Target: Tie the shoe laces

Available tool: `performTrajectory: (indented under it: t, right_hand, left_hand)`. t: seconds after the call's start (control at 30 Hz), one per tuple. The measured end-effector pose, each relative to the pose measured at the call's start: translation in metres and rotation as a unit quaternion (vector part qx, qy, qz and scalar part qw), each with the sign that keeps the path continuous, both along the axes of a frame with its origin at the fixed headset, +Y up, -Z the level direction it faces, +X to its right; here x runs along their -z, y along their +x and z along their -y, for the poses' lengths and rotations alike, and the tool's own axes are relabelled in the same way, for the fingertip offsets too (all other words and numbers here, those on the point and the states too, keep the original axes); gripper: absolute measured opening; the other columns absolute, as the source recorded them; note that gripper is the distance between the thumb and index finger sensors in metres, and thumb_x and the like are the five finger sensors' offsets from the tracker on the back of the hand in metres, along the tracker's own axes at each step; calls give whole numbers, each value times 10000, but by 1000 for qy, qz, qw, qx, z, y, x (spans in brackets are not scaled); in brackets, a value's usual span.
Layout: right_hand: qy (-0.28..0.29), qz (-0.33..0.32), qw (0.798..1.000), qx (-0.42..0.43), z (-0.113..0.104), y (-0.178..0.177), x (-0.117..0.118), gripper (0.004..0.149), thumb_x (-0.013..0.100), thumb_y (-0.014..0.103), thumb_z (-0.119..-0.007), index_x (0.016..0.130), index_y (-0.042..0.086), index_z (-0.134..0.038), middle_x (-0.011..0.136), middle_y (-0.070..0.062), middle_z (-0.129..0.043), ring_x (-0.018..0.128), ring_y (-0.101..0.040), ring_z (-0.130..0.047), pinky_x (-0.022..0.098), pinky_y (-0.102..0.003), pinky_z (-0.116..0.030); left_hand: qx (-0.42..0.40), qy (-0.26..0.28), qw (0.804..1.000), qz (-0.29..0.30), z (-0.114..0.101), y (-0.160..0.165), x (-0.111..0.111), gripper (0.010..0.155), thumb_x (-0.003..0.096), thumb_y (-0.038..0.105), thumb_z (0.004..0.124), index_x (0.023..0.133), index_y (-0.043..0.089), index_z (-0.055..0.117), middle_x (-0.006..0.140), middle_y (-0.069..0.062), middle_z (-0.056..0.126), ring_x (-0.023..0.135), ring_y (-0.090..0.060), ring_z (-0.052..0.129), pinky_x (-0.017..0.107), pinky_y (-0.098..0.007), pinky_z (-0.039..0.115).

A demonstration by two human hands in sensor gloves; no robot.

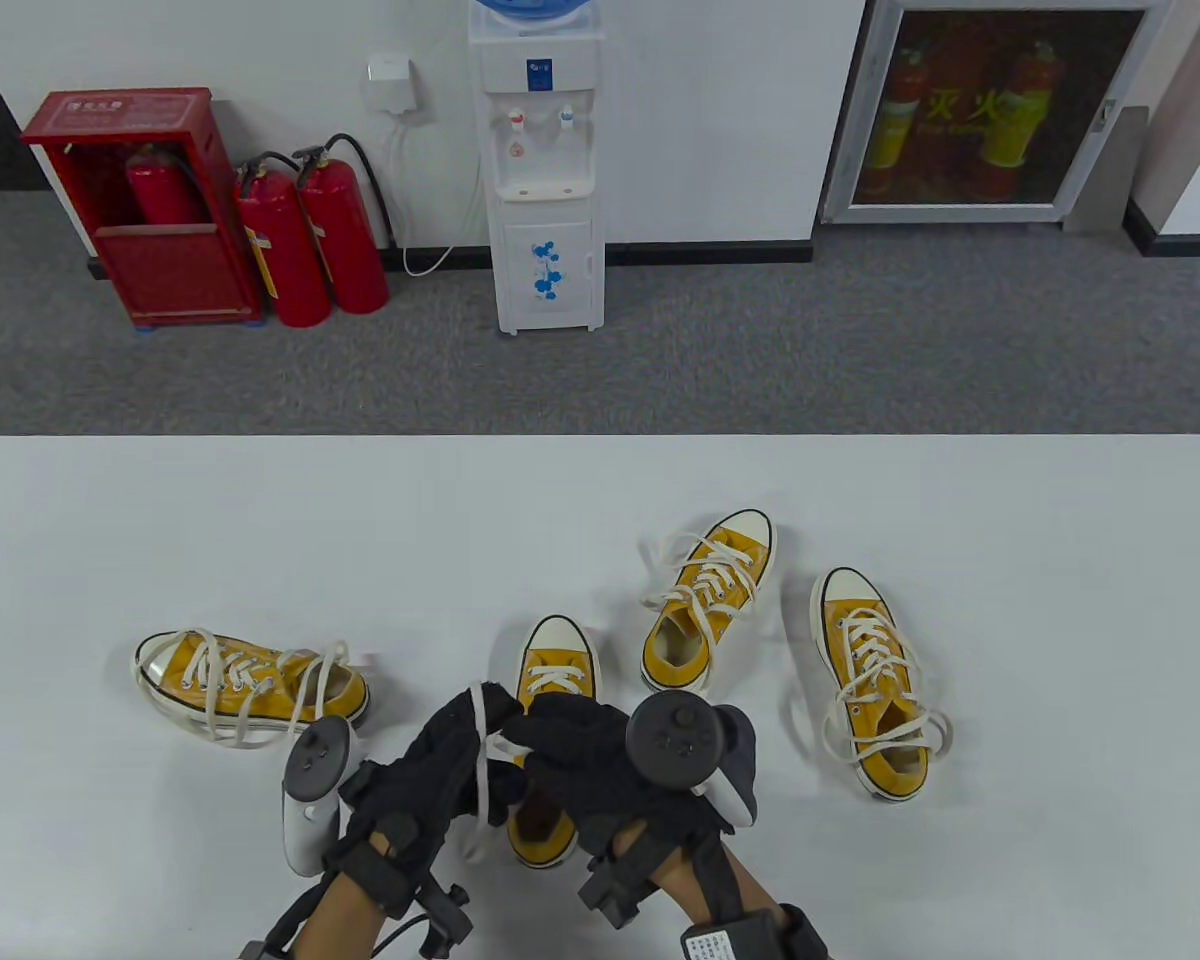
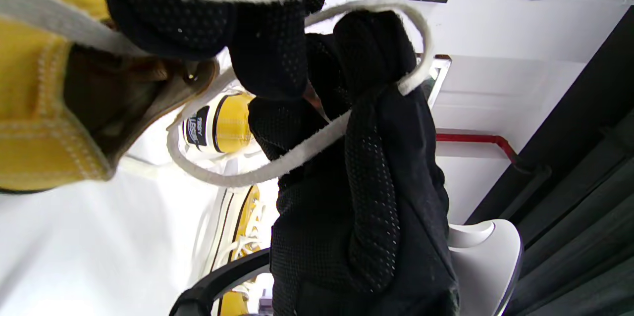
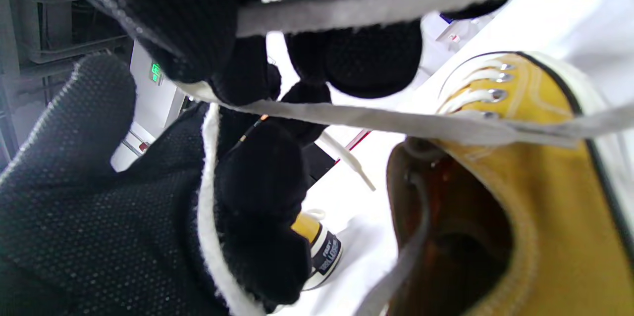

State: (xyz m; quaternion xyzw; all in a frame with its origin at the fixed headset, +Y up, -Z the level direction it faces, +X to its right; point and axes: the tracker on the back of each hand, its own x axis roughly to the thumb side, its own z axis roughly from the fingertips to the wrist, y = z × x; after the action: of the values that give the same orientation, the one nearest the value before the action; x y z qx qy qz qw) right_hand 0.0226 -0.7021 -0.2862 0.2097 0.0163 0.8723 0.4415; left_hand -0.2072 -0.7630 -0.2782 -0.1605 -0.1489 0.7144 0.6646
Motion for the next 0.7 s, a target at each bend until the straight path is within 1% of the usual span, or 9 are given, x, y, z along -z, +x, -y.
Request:
performTrajectory:
  t: [0.1,0.2,0.27,0.33,0.4,0.5,0.53,0.63,0.7]
  right_hand:
    - [1,5,1000,-16,1,-1,-1,437,423,405,-837,844,308,-901,980,-73,-716,687,-264,-858,685,-657,-498]
    - [-1,3,1000,-31,3,-3,-1,436,423,409,-836,843,311,-901,972,-71,-707,709,-272,-833,696,-670,-449]
    - [3,4,999,-37,4,-3,-1,435,422,411,-837,840,311,-904,970,-71,-705,717,-275,-827,698,-673,-440]
    - [3,5,999,-37,3,-3,-2,433,420,412,-838,833,302,-910,969,-72,-708,716,-274,-830,697,-673,-446]
    - [1,2,999,-34,3,-3,-1,433,421,413,-839,832,297,-913,976,-70,-705,723,-278,-828,697,-675,-443]
    - [3,4,1000,-21,2,-1,-1,432,420,414,-839,825,286,-918,980,-74,-709,725,-281,-831,694,-676,-449]
    - [3,4,1000,-16,1,0,-1,431,421,415,-839,824,284,-918,985,-73,-704,728,-282,-829,695,-676,-449]
    - [4,7,1000,11,-2,4,0,429,421,413,-840,806,245,-925,991,-76,-696,730,-280,-827,694,-674,-456]
    - [1,9,1000,28,-5,6,1,422,419,420,-844,789,236,-933,995,-75,-690,733,-282,-824,694,-674,-457]
  left_hand:
    - [-1,-1,1000,2,-1,1,0,800,464,732,636,1111,300,448,1202,-100,503,814,-285,954,512,-476,833]
    - [-15,-7,1000,8,-3,3,-2,794,464,728,642,1108,297,469,1199,-102,526,908,-319,892,569,-511,804]
    - [-23,-12,1000,14,-4,5,-2,782,468,714,643,1103,282,491,1191,-115,550,950,-345,856,609,-539,782]
    - [-17,-12,1000,7,-4,6,-3,773,470,694,649,1097,263,511,1179,-133,573,986,-373,819,662,-575,742]
    - [3,-4,1000,-4,-5,4,-3,760,471,682,646,1089,253,532,1164,-133,607,998,-376,814,689,-575,725]
    - [41,18,999,-24,-10,2,-3,743,470,663,654,1073,235,576,1132,-137,666,986,-391,825,696,-571,717]
    - [54,25,998,-31,-12,2,-3,739,466,662,657,1065,233,598,1119,-118,692,970,-393,843,689,-570,724]
    - [112,63,990,-49,-21,0,-5,721,462,656,660,1043,229,646,1073,-124,755,908,-409,889,660,-576,745]
    - [157,92,981,-59,-27,-1,-6,710,456,667,645,1018,235,680,1033,-113,801,849,-395,928,634,-571,768]
